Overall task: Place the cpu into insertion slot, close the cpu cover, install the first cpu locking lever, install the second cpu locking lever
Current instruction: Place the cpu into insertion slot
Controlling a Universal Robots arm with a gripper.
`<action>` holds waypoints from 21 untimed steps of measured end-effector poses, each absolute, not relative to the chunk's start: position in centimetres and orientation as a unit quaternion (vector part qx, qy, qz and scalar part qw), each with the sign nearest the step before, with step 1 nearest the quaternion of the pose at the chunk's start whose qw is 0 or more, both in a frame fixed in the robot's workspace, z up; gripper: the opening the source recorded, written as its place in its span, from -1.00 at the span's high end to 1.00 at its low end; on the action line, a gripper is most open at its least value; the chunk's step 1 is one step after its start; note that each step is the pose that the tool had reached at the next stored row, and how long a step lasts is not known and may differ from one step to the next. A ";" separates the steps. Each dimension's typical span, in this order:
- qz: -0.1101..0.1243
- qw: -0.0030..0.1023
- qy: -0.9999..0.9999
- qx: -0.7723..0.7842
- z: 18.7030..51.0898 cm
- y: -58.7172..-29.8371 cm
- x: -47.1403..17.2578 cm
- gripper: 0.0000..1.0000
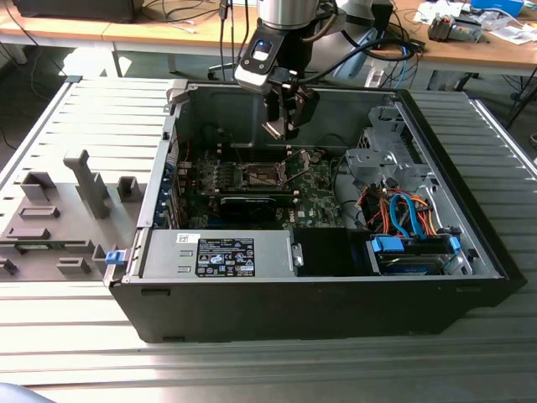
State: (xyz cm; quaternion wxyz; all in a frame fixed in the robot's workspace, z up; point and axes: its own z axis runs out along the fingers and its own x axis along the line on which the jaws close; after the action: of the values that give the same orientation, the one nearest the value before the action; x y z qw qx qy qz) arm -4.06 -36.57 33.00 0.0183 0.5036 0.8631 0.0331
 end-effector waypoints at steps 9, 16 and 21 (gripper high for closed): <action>0.032 0.019 0.859 0.511 33.0 -36.6 -4.1 -0.08; 0.032 0.020 0.854 0.519 33.0 -36.6 -4.1 -0.08; 0.031 0.020 0.851 0.523 33.0 -36.6 -4.1 -0.08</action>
State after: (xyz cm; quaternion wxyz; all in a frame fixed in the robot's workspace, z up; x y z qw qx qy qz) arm -4.06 -36.57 33.00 0.0200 0.5231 0.8515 0.0311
